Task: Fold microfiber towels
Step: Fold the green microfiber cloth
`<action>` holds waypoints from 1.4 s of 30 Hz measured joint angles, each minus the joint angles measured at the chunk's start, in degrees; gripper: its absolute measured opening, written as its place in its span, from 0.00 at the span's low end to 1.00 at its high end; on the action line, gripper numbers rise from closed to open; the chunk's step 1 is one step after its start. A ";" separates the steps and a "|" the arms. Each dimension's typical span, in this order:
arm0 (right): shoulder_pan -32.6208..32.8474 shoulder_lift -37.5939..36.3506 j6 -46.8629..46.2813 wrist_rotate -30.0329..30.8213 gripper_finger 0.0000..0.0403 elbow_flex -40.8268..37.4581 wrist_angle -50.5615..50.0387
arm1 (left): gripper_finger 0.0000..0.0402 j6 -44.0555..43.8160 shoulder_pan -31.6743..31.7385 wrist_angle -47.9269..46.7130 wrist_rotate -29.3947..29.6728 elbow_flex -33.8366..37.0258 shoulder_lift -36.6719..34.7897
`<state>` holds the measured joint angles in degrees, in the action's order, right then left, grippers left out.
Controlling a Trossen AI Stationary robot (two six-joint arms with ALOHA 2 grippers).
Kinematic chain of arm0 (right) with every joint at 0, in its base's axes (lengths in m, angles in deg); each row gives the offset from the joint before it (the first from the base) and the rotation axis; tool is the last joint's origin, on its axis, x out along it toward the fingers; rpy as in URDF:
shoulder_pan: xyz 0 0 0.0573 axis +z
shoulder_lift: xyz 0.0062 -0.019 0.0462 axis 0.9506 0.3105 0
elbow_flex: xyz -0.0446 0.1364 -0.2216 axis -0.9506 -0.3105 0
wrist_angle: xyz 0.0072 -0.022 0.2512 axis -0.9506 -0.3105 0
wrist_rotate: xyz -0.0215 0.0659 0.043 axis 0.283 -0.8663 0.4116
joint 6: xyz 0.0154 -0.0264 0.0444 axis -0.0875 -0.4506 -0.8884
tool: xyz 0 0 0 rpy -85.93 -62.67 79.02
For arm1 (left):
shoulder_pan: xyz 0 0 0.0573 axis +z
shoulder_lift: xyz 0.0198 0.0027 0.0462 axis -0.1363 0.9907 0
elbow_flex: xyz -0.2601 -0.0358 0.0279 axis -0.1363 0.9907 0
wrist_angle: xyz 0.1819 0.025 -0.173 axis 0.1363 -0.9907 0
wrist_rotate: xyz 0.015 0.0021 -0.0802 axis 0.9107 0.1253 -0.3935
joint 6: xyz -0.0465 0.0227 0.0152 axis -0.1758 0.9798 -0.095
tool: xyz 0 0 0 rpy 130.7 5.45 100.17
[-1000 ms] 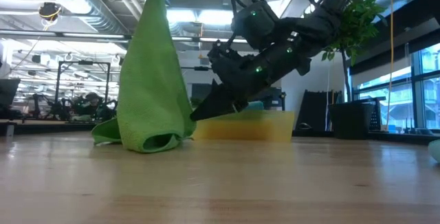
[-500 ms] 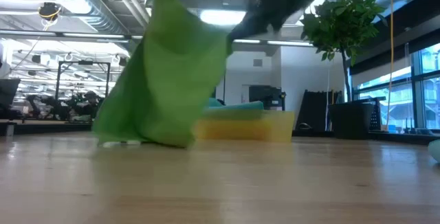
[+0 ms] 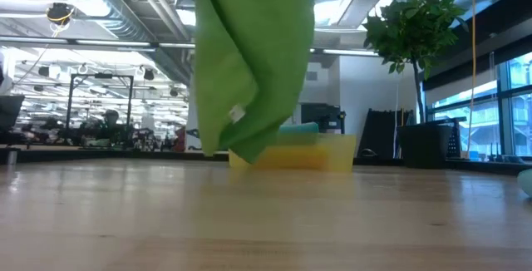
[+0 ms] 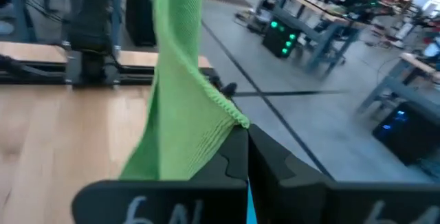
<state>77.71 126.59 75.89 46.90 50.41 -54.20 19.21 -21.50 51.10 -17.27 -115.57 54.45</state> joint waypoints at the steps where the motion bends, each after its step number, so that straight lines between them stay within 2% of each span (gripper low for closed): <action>1: 0.00 -0.02 0.10 0.92 0.00 1.49 -1.95 | 0.00 0.89 0.56 0.87 -0.97 0.01 -0.49; 7: 0.56 0.36 -0.12 5.47 0.00 8.26 -11.38 | 0.00 -0.37 1.93 -2.70 -3.27 0.00 -2.52; 15: 3.41 0.79 -2.85 5.56 0.00 8.80 -13.56 | 0.00 -8.26 -1.98 -12.82 -3.34 0.00 -2.50; 18: 4.16 1.26 -3.54 5.52 0.00 8.78 -14.55 | 0.01 -10.17 -3.66 -16.36 -5.07 0.00 -2.50; 23: 4.59 1.37 -3.68 5.52 0.00 8.78 -14.40 | 0.11 -11.28 -4.69 -20.39 -9.38 0.00 -2.50; 30: 4.57 1.37 -4.42 5.52 0.00 8.78 -14.38 | 0.30 -14.00 -4.75 -28.88 -10.08 0.00 -2.48; 32: 4.57 1.37 -4.65 5.52 0.00 8.78 -14.38 | 0.33 -15.23 -4.72 -32.53 -13.44 0.00 -2.48; 37: 4.57 1.37 -4.67 5.52 0.00 8.78 -14.36 | 0.35 -22.52 -4.72 -38.16 -26.39 0.02 -1.68; 40: 4.57 1.37 -4.85 5.51 0.00 8.78 -14.27 | 0.35 -26.20 -4.75 -36.94 -32.31 1.67 -0.39; 42: 4.57 1.37 -4.86 5.49 0.00 8.78 -14.27 | 0.35 -27.60 -4.79 -34.50 -33.83 4.24 1.10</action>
<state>82.28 127.97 71.02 52.40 59.19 -68.46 -8.39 -26.29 16.59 -51.10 -111.33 55.56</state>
